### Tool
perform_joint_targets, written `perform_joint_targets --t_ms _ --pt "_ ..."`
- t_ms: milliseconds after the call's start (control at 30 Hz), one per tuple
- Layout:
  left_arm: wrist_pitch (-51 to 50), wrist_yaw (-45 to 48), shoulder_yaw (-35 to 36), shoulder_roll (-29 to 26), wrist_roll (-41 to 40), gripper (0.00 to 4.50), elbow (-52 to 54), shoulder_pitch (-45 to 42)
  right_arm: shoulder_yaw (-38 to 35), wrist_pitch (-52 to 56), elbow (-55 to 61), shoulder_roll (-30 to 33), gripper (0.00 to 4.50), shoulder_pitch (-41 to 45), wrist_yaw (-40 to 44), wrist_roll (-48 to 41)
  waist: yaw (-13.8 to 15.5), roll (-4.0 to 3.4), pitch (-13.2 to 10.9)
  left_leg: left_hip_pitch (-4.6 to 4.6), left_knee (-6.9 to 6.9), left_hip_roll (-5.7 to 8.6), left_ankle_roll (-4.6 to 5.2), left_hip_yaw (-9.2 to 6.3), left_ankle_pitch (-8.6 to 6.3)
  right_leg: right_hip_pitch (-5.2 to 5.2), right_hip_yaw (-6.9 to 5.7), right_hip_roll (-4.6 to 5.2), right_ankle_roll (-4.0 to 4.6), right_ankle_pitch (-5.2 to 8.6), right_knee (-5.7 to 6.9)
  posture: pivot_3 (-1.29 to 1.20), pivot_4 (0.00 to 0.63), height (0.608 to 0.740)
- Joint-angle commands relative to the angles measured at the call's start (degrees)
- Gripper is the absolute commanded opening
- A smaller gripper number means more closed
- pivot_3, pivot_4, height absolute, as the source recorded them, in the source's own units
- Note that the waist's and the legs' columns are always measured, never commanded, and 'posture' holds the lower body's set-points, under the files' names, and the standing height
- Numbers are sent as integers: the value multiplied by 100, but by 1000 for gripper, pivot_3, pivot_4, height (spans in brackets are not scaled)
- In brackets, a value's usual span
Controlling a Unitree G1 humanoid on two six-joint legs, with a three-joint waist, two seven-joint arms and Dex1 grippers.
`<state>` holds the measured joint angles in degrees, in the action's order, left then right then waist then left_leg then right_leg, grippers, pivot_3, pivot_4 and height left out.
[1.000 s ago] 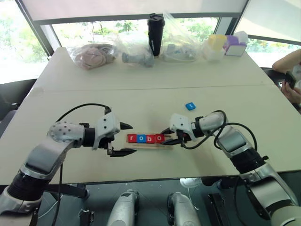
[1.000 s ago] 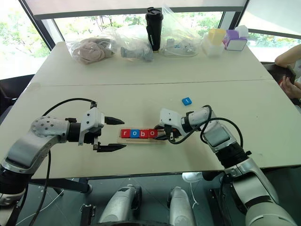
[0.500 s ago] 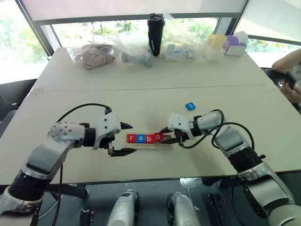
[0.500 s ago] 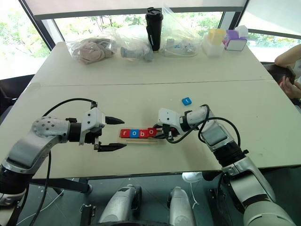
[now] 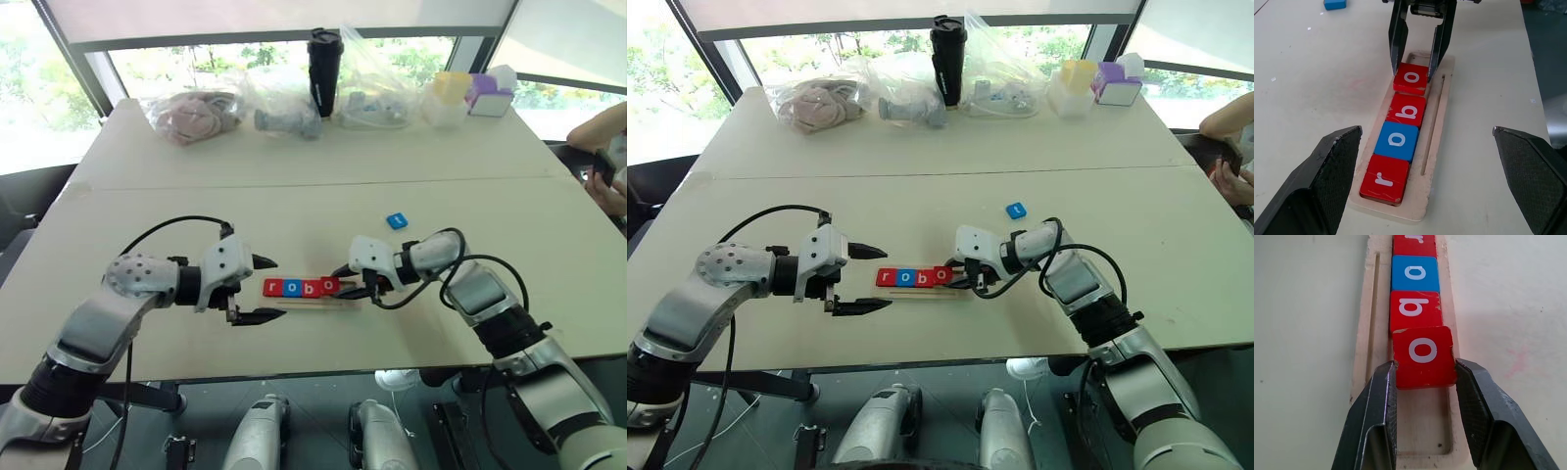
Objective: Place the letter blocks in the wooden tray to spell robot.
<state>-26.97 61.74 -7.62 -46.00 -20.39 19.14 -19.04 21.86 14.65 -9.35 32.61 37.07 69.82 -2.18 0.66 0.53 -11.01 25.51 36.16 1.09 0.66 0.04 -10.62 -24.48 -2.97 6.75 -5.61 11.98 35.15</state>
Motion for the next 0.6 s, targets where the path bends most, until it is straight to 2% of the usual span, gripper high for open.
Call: perform_joint_targets --t_ms 33,467,600 --pt "109 0 34 29 25 4500 52 -84 -88 -34 191 4 1133 1 -1 -26 -4 0 0 0 0 0 0 0 0 0 0 0 0 0 0 0 150 740" --pt "129 2 35 52 72 4500 19 -89 -56 74 259 -104 1133 11 -14 -62 -1 0 0 -1 -1 -1 0 0 0 0 0 -1 0 0 2 0 150 740" --pt "152 -3 40 58 102 4500 -4 -63 -94 134 413 -73 3043 -53 -6 -109 -2 0 0 -2 0 -1 0 0 0 0 0 -1 0 0 2 0 150 740"
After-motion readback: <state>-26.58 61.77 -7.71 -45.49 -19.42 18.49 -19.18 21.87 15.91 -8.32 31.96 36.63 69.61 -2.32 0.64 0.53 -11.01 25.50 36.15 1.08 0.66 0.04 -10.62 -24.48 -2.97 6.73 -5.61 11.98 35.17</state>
